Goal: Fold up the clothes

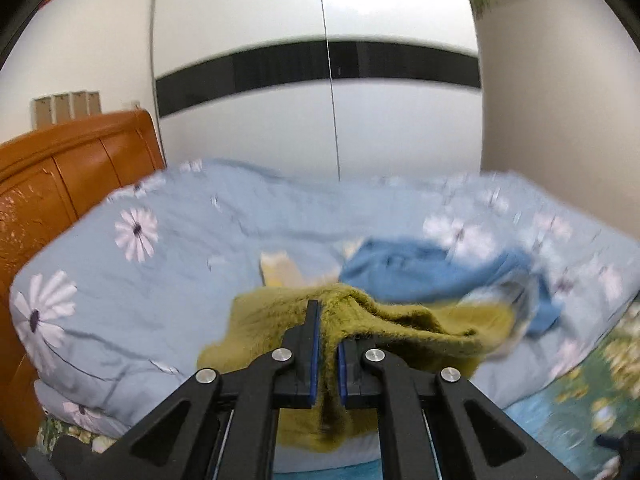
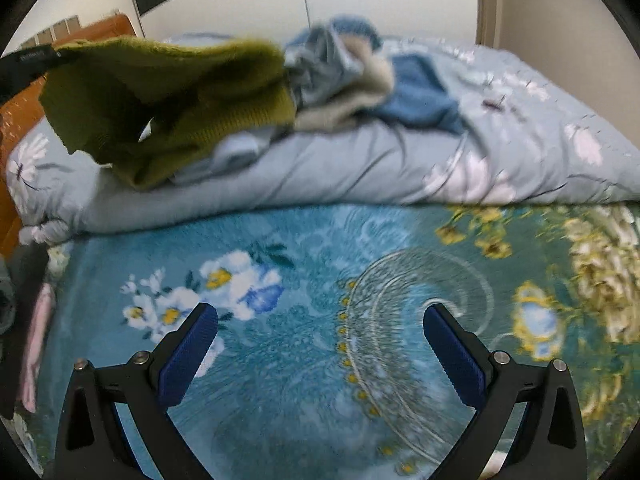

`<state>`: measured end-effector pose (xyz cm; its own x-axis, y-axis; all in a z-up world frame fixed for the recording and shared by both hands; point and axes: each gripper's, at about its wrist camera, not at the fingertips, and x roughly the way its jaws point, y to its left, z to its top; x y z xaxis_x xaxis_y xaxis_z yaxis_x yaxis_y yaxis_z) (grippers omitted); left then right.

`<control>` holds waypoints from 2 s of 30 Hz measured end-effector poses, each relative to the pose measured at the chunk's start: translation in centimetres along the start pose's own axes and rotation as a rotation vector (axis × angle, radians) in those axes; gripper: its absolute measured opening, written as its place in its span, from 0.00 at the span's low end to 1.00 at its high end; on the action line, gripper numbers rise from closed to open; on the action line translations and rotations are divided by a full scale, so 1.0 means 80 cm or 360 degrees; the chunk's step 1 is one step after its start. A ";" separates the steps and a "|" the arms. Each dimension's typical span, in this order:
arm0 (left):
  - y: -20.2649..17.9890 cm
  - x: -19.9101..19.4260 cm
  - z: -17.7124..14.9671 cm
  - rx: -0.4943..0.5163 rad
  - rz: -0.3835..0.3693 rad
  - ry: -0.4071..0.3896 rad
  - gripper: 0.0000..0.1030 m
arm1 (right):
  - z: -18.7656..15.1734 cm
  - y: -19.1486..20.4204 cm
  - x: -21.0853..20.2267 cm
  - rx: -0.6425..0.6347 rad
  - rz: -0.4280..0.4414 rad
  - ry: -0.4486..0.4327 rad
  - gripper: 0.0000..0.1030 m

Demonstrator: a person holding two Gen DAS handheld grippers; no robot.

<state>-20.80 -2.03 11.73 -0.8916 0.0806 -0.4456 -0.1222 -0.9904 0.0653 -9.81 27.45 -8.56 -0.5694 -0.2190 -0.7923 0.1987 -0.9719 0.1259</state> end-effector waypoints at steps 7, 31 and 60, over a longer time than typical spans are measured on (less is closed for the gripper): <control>-0.021 -0.163 0.069 0.0018 -0.0251 -0.0243 0.07 | -0.005 -0.007 -0.119 -0.0014 0.0031 -0.0214 1.00; -0.112 -0.136 -0.046 -0.0070 -0.0568 0.0532 0.08 | -0.040 -0.075 -0.257 0.0179 -0.0078 -0.0427 1.00; -0.144 -0.152 -0.331 -0.0146 -0.0551 0.1095 0.63 | -0.047 0.026 0.001 -0.0273 0.0207 0.0441 0.82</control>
<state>2.96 5.43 -7.23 -0.3337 0.3291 -0.8834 -0.2813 -0.9292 -0.2398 -6.47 25.77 -10.59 -0.2970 -0.2856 -0.9112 0.3998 -0.9038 0.1530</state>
